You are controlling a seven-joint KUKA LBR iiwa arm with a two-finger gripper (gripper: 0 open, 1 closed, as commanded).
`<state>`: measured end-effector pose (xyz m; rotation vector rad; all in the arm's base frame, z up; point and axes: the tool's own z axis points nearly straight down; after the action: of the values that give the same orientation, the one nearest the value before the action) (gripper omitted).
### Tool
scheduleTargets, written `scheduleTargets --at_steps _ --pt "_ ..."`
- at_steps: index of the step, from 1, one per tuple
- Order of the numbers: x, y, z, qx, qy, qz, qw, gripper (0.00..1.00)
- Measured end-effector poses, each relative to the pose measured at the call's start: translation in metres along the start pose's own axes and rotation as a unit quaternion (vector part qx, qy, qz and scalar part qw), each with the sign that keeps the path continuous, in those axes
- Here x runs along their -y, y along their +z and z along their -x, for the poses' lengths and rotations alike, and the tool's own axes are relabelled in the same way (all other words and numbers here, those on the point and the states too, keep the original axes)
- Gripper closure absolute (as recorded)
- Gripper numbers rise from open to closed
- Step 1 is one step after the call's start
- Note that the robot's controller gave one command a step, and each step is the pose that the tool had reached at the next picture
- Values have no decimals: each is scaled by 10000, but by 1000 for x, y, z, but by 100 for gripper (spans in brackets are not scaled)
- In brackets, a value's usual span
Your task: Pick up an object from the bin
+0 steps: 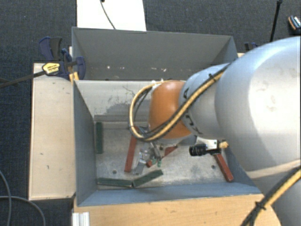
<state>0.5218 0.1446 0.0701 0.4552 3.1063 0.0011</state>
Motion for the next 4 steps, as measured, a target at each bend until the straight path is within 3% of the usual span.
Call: scheduleTargets --at_steps 1,2,3,4 --pt "30 -1 12 -8 -2434 -5 9699 0" --pt "103 -3 57 20 -2126 -13 9771 0" --pt "98 -3 54 8 -2157 4 9765 100" --pt "39 -92 31 37 -2243 25 9745 100"
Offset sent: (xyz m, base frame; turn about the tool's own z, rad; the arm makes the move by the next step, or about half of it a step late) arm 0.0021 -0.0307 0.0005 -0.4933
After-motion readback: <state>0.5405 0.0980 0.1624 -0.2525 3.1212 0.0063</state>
